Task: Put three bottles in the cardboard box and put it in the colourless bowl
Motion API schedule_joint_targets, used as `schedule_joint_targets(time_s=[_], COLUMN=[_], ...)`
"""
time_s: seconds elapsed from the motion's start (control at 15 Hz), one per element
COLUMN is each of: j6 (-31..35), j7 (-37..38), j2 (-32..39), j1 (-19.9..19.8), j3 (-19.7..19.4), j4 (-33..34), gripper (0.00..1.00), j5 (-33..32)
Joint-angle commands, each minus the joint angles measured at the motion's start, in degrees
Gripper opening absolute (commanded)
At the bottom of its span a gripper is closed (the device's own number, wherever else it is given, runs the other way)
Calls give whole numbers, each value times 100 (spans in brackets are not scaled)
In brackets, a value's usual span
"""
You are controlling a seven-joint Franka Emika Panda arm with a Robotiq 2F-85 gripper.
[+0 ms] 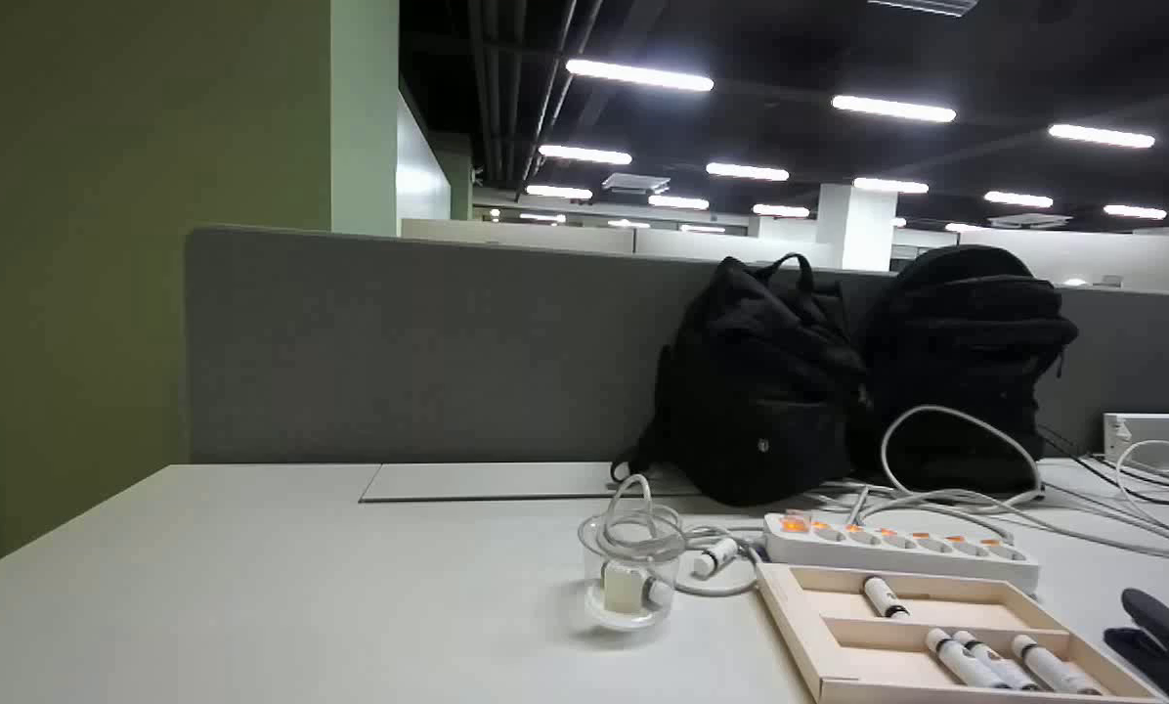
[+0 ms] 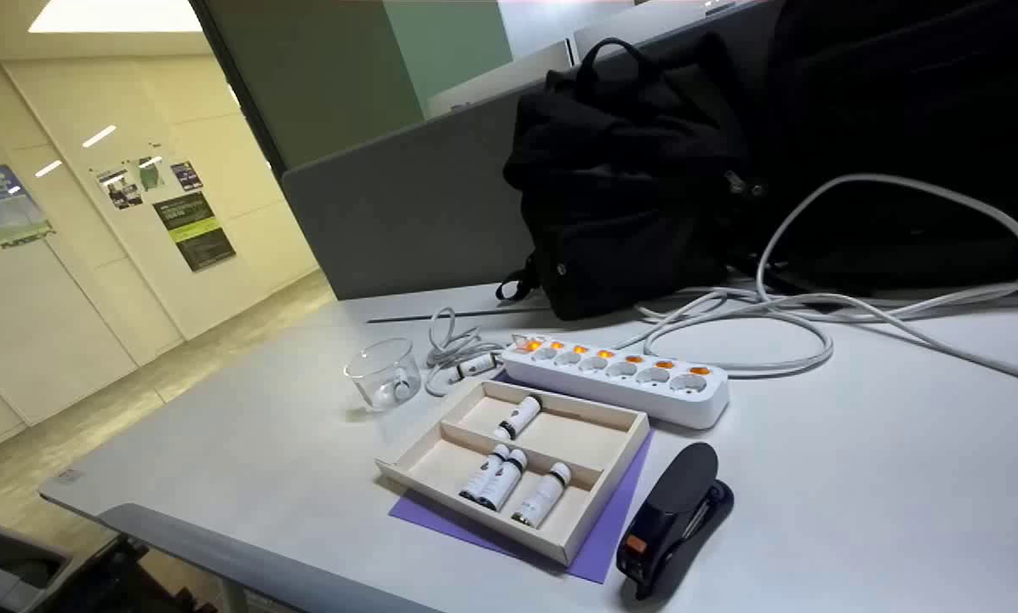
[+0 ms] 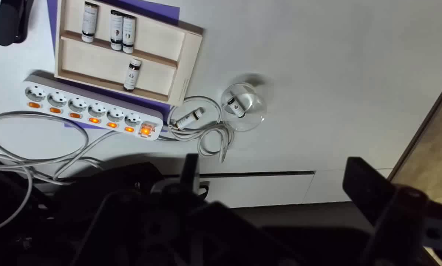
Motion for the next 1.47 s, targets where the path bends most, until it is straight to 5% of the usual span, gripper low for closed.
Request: schedule_joint_targets(time_s=[0.0,0.6,1.07,1.4], j6=[-14,123,2592,3490], j7=[-33,-208,-1493,-1812], j2=[5,159,2524,4514], j1=[-52,19,422,656], j3=[31,-20,-38,73], j4=[13,16,62,716], gripper=[100,100,100,100], j5=[33,44,36,76])
